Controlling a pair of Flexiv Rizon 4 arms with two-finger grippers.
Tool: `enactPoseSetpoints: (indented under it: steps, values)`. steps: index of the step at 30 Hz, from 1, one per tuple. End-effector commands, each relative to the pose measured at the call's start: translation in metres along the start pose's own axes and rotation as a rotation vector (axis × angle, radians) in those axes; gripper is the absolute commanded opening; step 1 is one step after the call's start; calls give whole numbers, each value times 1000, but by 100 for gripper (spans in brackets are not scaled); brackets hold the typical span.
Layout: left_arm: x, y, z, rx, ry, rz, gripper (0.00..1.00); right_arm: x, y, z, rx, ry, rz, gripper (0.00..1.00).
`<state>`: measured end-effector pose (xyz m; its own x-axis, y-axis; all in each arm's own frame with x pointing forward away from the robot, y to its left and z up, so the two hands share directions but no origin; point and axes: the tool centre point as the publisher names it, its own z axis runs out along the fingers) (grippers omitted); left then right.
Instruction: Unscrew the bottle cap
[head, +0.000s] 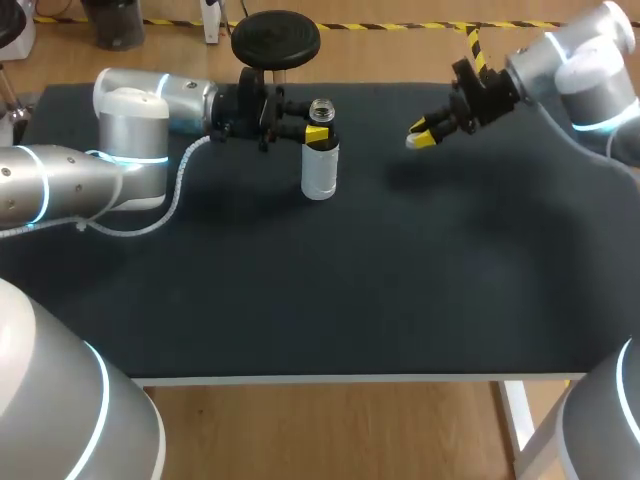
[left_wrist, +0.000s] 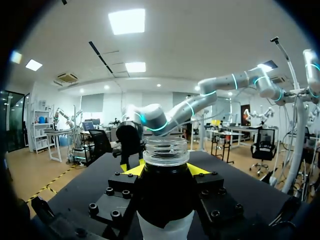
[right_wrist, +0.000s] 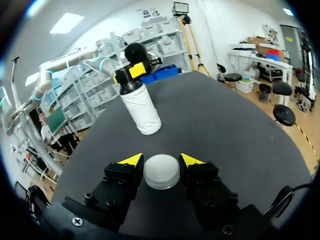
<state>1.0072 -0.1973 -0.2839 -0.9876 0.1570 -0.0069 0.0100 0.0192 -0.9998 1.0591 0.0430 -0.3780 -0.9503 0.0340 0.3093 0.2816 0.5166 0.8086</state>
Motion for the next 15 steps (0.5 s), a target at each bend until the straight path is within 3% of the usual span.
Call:
enactPoseSetpoints:
  steps: [1,8,9,10,12,14,15]
  values:
    - [-2,1,0,2,7,0,0,4,-8,5,7,-512,13,0]
    - [-2,1,0,2,7,0,0,-1,-15,7,-3,-532,42,0]
    - [-2,1,0,2,7,0,0,-1,-16,7,-1,-532,42,9]
    - [-2,1,0,2,7,0,0,-1,-16,7,0,-532,42,40]
    - [-2,1,0,2,7,0,0,-2,-16,7,-2,-529,43,62]
    - [-2,1,0,2,7,0,0,-2,-17,7,-2,-524,47,100]
    - [-2,1,0,2,7,0,0,-2,-17,8,-2,-524,49,100]
